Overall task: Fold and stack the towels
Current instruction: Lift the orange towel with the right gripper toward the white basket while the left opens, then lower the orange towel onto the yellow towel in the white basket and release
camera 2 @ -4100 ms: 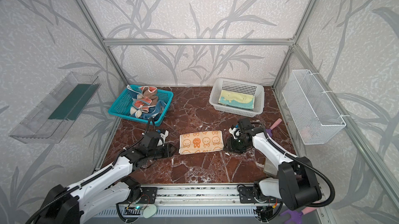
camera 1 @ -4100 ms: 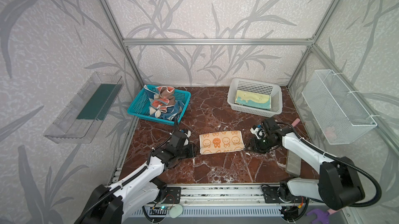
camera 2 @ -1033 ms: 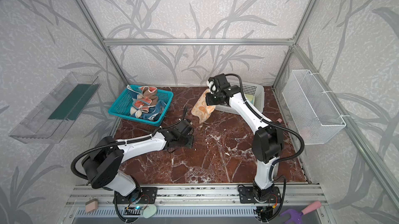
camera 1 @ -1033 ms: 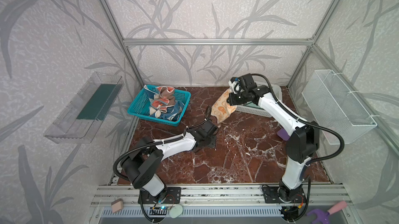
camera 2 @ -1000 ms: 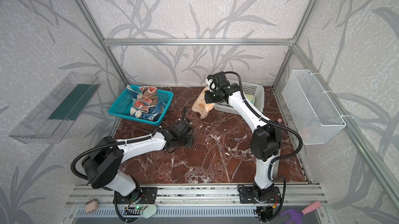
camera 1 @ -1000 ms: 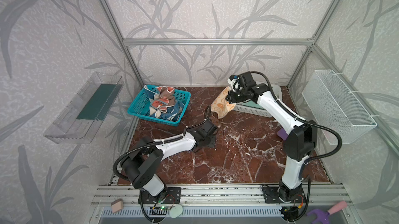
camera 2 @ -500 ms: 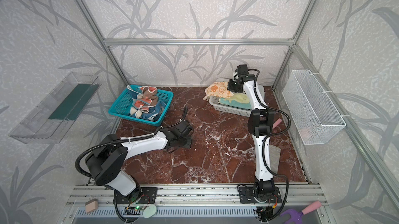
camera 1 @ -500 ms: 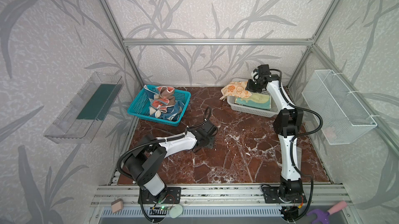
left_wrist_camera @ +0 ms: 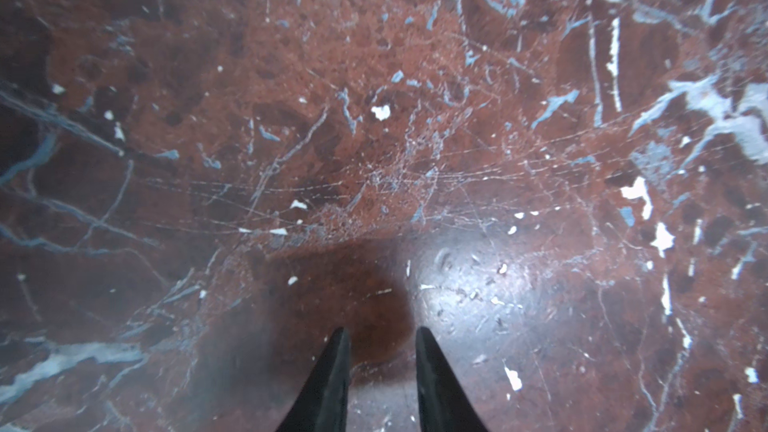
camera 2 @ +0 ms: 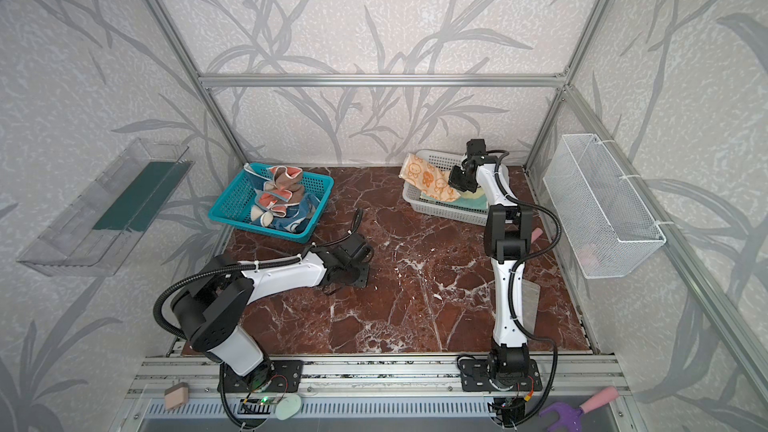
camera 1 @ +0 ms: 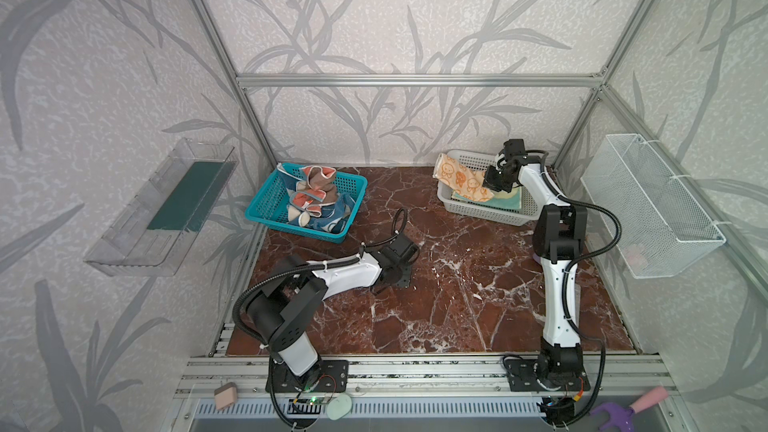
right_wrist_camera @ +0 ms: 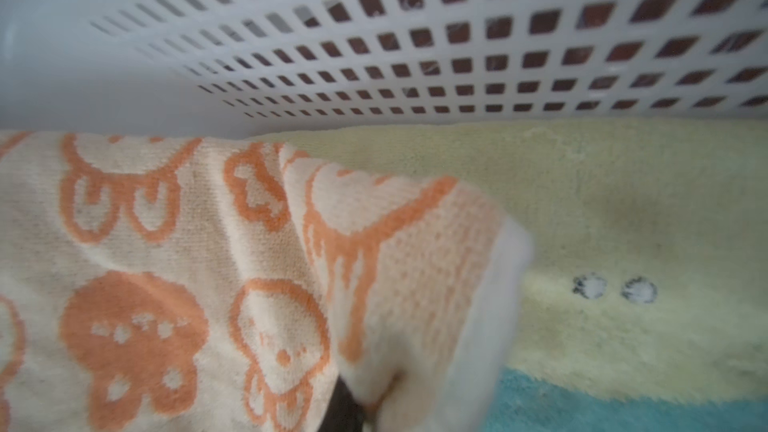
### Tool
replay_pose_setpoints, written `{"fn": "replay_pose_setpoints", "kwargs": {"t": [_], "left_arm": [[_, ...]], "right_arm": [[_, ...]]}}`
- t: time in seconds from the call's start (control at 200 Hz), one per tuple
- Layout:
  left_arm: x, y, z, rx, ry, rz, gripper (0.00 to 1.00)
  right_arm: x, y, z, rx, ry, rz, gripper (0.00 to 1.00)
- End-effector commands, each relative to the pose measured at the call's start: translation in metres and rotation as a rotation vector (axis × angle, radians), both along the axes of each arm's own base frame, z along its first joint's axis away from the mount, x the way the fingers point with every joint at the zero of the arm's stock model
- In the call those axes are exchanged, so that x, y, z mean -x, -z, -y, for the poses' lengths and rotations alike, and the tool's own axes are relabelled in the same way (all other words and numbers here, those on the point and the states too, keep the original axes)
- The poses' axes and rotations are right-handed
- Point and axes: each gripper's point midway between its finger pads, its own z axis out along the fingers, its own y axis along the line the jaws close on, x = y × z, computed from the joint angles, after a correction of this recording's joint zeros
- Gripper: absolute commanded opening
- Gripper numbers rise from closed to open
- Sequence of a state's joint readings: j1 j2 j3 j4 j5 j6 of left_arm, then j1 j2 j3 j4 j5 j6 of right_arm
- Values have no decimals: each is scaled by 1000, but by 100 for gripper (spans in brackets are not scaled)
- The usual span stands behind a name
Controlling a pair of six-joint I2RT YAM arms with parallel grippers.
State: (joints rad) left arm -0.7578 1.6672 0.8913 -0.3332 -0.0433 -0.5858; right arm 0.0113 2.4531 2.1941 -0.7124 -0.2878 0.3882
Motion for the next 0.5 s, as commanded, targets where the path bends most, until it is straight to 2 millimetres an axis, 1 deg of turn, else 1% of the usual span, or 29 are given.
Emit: {"fn": "replay_pose_setpoints", "kwargs": {"t": [0.0,0.17,0.25,0.325,0.495], "left_arm": [[-2,1,-2,-23,-13,-12,30],[-1,2,-2,-17,-16,-16,29],[-1,3,-3,-21,-15,-17,29],[1,4,-4,-29,-11,-23,29],[-2,2,-3,-32,-4,-17,29]], "right_arm": [[1,-13,12,-13,57,50,0],[6,-11,35,27,94,59,0],[7,-15,43,33,96,58,0],[7,-24,49,46,90,65,0],[8,-51,50,79,47,93,0]]}}
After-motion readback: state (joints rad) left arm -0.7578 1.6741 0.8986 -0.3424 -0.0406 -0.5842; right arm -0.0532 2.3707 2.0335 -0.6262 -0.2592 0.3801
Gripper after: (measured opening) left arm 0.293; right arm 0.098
